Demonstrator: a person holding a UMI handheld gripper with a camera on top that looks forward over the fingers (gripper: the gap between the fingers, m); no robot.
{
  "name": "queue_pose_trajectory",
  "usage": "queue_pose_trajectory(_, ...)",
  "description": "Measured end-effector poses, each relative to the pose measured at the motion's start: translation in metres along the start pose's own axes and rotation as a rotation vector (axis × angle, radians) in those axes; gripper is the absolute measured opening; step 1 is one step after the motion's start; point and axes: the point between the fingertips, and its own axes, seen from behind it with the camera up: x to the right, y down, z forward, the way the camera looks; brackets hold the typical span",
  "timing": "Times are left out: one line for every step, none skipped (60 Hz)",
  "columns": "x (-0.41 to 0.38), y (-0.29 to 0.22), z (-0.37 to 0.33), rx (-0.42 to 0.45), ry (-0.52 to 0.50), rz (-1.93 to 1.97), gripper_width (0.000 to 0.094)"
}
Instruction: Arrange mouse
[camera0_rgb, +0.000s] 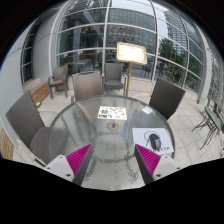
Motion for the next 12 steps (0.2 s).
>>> queue_pose_trajectory(-0.0003,-0.0003,-0.001,0.002,0.002,0.0,0.086)
queue_pose_trajectory(-0.0005,-0.0008,-0.0018,0.004,0.004,0.002,0.0861)
queue_pose_trajectory(-0.0009,-0.0013,-0.0024,0.006,0.004,0.003,0.0862)
queue_pose_trajectory(-0.001,-0.0019,-0.003,0.009,0.004,0.005,0.0862)
queue_pose_trajectory(-0.002,-0.0037,-0.0041,0.012,0.005,0.007,0.0863)
queue_pose_trajectory(-0.0018,-0.004,-0.0049,0.015,0.005,0.009,0.0863)
queue_pose_trajectory(-0.0015,-0.0043,-0.0054,0.018,0.005,0.012,0.0861)
queue_pose_trajectory(-0.0024,-0.0045,-0.0064,0.021,0.005,0.016,0.0861)
queue_pose_trajectory(-0.0023,-0.0044,-0.0065,0.021,0.004,0.018,0.0861)
queue_pose_trajectory(-0.0022,-0.0041,-0.0067,0.022,0.004,0.02,0.0859)
queue_pose_trajectory(-0.0022,-0.004,-0.0069,0.022,0.004,0.021,0.0861)
queue_pose_trajectory(-0.002,-0.0041,-0.0071,0.023,0.005,0.022,0.086)
